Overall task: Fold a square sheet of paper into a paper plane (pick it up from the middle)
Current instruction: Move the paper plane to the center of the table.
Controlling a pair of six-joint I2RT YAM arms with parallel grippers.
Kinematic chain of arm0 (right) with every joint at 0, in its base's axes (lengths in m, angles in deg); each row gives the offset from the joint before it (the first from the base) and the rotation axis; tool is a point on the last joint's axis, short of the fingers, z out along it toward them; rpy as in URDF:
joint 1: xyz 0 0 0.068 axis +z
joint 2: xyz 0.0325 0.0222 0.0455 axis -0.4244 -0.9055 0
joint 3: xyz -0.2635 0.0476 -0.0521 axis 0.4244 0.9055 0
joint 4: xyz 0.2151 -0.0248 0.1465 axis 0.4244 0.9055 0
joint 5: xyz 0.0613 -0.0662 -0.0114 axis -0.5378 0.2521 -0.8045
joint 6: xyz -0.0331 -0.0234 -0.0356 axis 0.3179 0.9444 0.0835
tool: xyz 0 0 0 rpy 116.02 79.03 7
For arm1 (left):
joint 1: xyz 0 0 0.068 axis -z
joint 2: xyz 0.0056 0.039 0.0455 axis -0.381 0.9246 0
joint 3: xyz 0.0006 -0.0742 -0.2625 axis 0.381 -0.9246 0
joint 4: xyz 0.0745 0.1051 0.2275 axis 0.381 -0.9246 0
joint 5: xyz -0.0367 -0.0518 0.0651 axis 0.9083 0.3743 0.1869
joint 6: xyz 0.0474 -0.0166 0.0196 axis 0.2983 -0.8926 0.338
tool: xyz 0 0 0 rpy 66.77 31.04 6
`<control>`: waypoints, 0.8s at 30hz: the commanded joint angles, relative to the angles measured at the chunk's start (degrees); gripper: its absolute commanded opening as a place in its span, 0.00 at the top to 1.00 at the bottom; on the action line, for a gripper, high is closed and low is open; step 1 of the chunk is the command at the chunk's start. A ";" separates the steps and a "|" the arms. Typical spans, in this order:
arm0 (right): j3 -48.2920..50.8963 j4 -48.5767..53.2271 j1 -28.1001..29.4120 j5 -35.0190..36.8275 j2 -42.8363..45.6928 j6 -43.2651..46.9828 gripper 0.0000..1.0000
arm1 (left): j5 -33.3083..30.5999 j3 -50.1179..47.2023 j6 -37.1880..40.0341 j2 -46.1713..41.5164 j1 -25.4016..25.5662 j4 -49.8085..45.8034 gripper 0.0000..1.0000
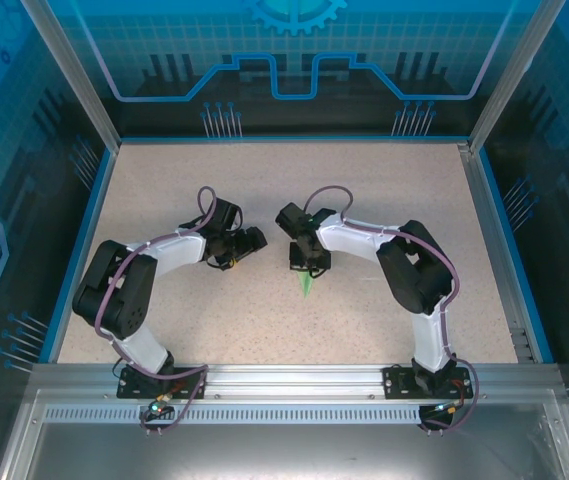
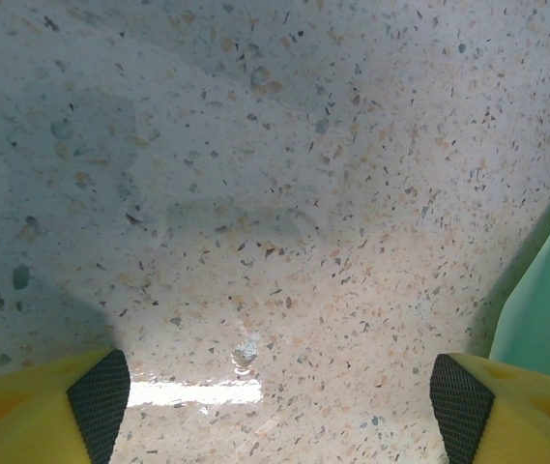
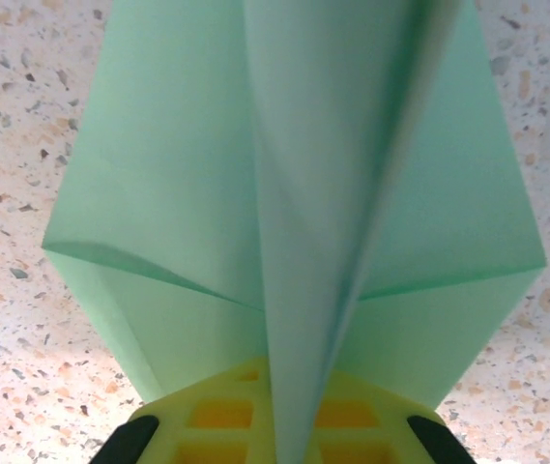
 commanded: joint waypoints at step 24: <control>-15.30 4.25 -4.47 -1.90 -10.84 14.80 0.84 | -6.81 -1.91 3.06 -10.31 -5.20 -8.09 0.01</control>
